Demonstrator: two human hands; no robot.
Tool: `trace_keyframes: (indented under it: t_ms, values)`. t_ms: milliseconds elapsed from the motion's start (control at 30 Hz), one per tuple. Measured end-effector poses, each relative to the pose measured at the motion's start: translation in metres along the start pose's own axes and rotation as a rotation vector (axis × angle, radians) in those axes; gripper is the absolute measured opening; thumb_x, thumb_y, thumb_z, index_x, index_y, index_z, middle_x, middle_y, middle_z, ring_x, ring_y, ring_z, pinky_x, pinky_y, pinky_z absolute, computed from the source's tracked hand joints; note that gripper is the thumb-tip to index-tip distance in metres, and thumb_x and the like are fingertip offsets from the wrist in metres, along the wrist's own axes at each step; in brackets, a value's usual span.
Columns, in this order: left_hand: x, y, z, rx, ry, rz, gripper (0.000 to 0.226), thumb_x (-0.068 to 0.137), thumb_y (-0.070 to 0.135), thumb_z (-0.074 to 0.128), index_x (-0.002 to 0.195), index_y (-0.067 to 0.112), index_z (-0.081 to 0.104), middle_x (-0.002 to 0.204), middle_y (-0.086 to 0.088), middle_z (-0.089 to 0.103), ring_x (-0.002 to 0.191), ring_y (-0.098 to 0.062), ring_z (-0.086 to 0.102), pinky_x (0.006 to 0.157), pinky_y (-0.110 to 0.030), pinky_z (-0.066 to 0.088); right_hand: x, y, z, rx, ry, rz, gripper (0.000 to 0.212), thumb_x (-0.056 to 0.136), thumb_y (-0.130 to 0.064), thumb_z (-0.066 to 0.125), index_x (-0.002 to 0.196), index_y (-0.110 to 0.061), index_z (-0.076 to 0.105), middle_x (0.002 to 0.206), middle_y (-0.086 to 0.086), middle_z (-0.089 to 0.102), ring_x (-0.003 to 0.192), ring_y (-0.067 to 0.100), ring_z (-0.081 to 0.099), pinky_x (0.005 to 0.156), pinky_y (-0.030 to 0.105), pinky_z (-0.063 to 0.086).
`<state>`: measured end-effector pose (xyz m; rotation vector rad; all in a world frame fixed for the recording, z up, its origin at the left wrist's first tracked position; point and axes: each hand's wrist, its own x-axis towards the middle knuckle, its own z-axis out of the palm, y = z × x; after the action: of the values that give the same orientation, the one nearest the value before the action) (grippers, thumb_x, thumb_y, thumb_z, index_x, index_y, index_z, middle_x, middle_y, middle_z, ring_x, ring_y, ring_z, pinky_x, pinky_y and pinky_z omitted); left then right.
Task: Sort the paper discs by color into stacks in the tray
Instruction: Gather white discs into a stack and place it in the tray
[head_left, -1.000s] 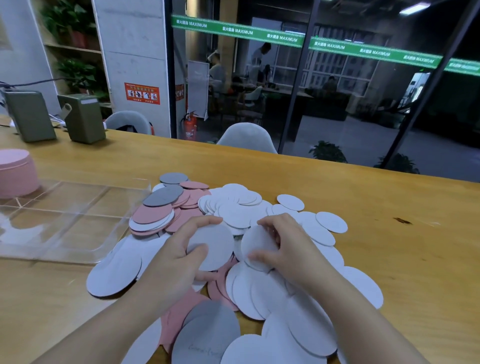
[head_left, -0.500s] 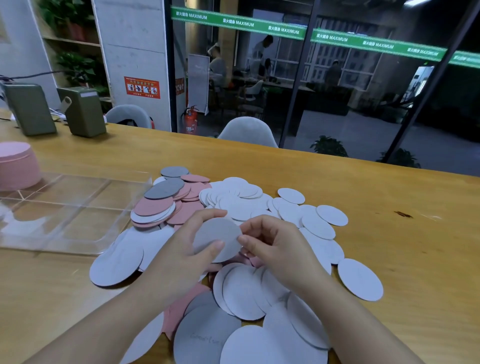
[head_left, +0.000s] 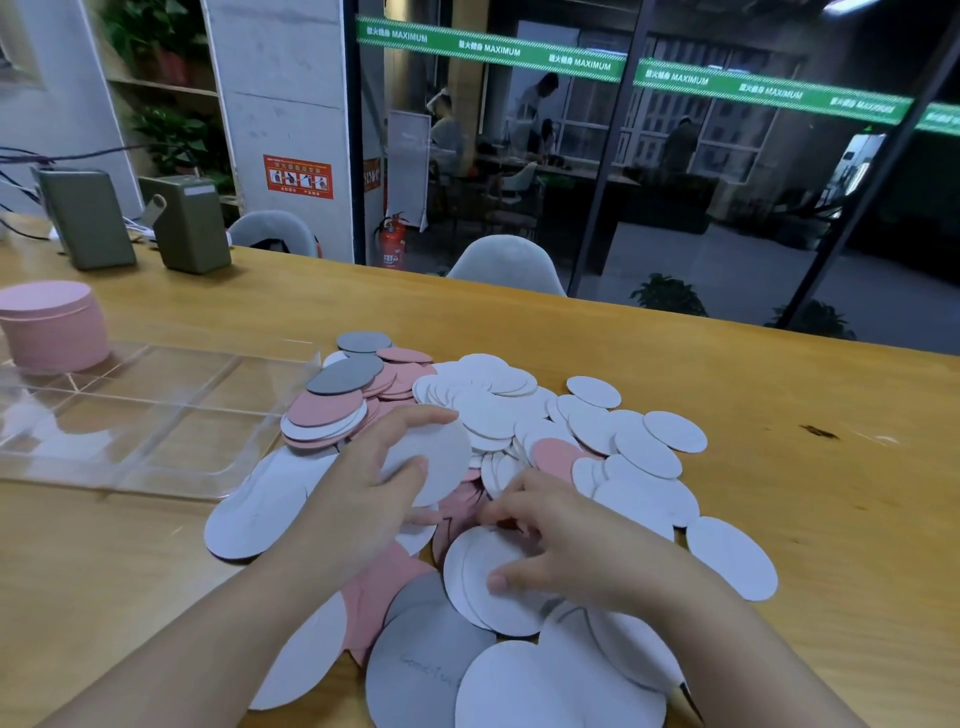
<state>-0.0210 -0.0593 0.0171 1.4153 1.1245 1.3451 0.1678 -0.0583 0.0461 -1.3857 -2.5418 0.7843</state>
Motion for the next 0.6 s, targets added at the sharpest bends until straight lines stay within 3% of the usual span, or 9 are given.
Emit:
trace_keyframes:
  t_ms: [133, 267, 367, 433, 500, 600]
  values:
    - [-0.001, 0.0015, 0.0004, -0.018, -0.016, -0.009, 0.064, 0.093, -0.006, 0.039, 0.091, 0.052, 0.066, 0.121, 0.029, 0.052, 0.112, 0.009, 0.05, 0.069, -0.029, 0.058, 0.0031, 0.0029, 0.0033, 0.031, 0.054, 0.012, 0.03, 0.081, -0.029, 0.068, 0.107, -0.029, 0.054, 0.105, -0.012, 0.044, 0.089, -0.009, 0.038, 0.073, 0.011, 0.033]
    - [-0.0011, 0.0006, 0.0, 0.018, -0.045, 0.003, 0.054, 0.095, 0.001, 0.043, 0.095, 0.051, 0.065, 0.123, 0.027, 0.051, 0.107, 0.009, 0.053, 0.07, -0.031, 0.059, 0.0052, 0.0052, 0.0027, 0.106, 0.131, 0.015, 0.022, 0.08, -0.024, 0.07, 0.095, -0.028, 0.054, 0.092, -0.017, 0.049, 0.076, -0.009, 0.044, 0.069, 0.01, 0.036]
    - [-0.0017, 0.0004, -0.0007, 0.085, -0.087, 0.047, 0.03, 0.09, 0.027, 0.055, 0.101, 0.054, 0.062, 0.118, 0.032, 0.054, 0.117, 0.002, 0.05, 0.085, -0.036, 0.055, 0.0058, 0.0048, 0.0018, 0.189, 0.24, -0.003, 0.016, 0.084, -0.02, 0.066, 0.086, -0.03, 0.054, 0.078, -0.017, 0.049, 0.07, -0.006, 0.044, 0.068, 0.01, 0.037]
    - [-0.0021, 0.0008, -0.0015, 0.176, -0.095, 0.087, 0.029, 0.079, 0.043, 0.057, 0.105, 0.058, 0.059, 0.119, 0.034, 0.054, 0.121, 0.006, 0.046, 0.099, -0.033, 0.043, 0.0071, 0.0044, 0.0021, 0.258, 0.325, -0.01, 0.019, 0.087, -0.018, 0.064, 0.079, -0.033, 0.054, 0.074, -0.018, 0.053, 0.07, -0.005, 0.048, 0.067, 0.01, 0.039]
    - [-0.0019, 0.0012, -0.002, 0.205, -0.102, 0.097, 0.035, 0.072, 0.054, 0.059, 0.106, 0.06, 0.057, 0.12, 0.034, 0.053, 0.12, 0.007, 0.045, 0.101, -0.034, 0.042, 0.0084, 0.0036, 0.0033, 0.374, 0.38, -0.011, 0.017, 0.088, -0.016, 0.063, 0.078, -0.029, 0.057, 0.068, -0.018, 0.057, 0.063, -0.002, 0.053, 0.063, 0.012, 0.041]
    - [-0.0046, 0.002, -0.0005, 0.214, -0.126, 0.093, 0.036, 0.077, 0.043, 0.065, 0.107, 0.061, 0.056, 0.119, 0.034, 0.053, 0.115, 0.003, 0.05, 0.093, -0.032, 0.046, 0.0095, 0.0021, 0.0057, 0.523, 0.442, -0.001, 0.013, 0.087, -0.012, 0.064, 0.078, -0.021, 0.061, 0.063, -0.011, 0.06, 0.056, 0.004, 0.055, 0.059, 0.023, 0.048]
